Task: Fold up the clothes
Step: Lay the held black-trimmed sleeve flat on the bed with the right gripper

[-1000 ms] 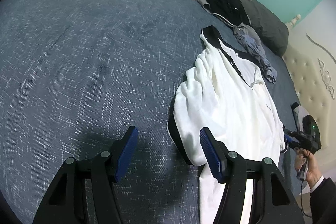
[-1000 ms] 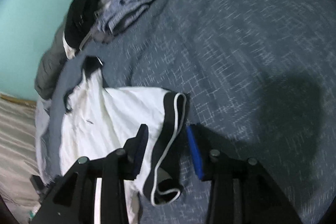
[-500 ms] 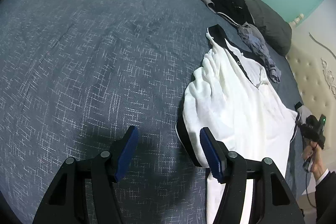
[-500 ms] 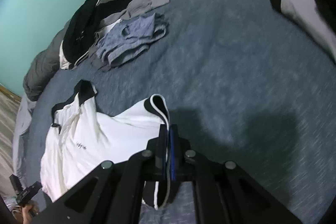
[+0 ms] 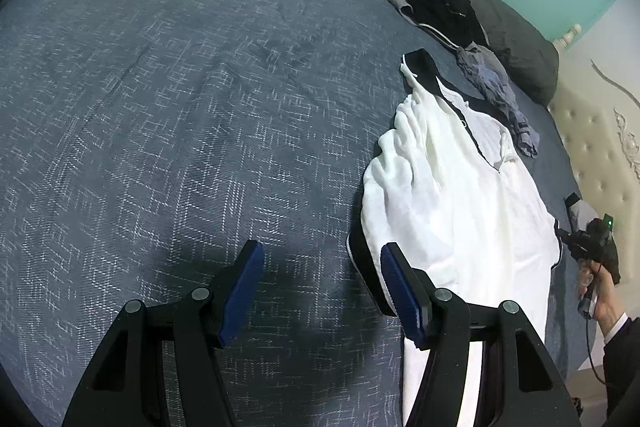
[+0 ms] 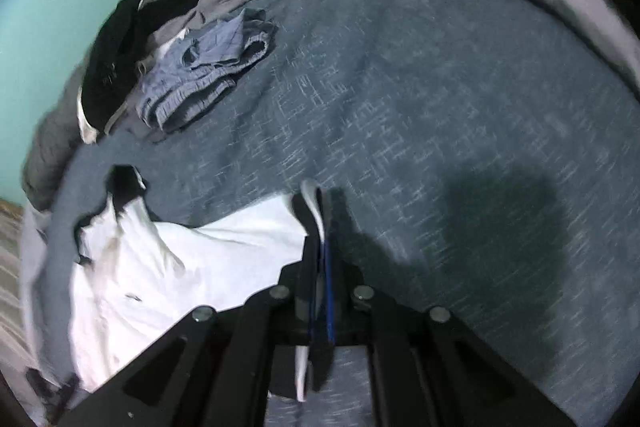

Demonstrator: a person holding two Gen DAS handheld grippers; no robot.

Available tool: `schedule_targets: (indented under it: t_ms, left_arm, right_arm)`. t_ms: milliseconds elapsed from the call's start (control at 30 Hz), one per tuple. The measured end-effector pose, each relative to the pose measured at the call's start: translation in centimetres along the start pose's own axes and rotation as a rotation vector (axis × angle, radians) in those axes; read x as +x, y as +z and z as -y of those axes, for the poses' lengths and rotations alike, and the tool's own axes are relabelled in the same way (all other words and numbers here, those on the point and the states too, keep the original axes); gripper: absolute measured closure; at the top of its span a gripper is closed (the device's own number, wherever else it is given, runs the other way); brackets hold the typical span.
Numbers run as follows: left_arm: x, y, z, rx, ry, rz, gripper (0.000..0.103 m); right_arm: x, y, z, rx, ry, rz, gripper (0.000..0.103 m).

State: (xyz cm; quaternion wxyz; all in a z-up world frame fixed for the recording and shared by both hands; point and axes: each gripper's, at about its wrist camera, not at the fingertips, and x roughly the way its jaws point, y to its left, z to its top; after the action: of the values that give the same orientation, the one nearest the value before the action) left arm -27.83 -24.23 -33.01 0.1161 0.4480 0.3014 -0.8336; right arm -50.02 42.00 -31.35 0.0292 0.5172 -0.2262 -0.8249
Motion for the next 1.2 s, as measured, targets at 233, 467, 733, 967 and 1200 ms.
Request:
schedule_targets:
  t_ms: [233,467,733,967,1200]
  left_arm:
    - [-0.1,-0.3,0.1,0.0,-0.011,0.001,0.038]
    - [-0.8,-0.6,1.2,0.009,-0.03,0.01,0.038]
    - [-1.4,-0.3,1.1,0.011,-0.03,0.019,0.038]
    - [-1.6,-0.2,0.7,0.003,-0.028,0.023,0.038]
    - [-1.5,-0.3,0.8,-0.003,-0.03,0.022,0.038]
  right_arm:
    - [-1.7,-4.1,1.1,0.031,0.144,-0.07,0.053]
    - [-1.2,-7.1,-0.1,0.001,0.17,-0.125,0.083]
    - [-2.4,-6.0,0.1,-0.042,0.1,-0.08,0.102]
    - [-3.7,-4.8,2.5,-0.013,0.004,-0.065,0.103]
    - [-3.3,-5.9,0.8,-0.025,0.203,-0.098,0.095]
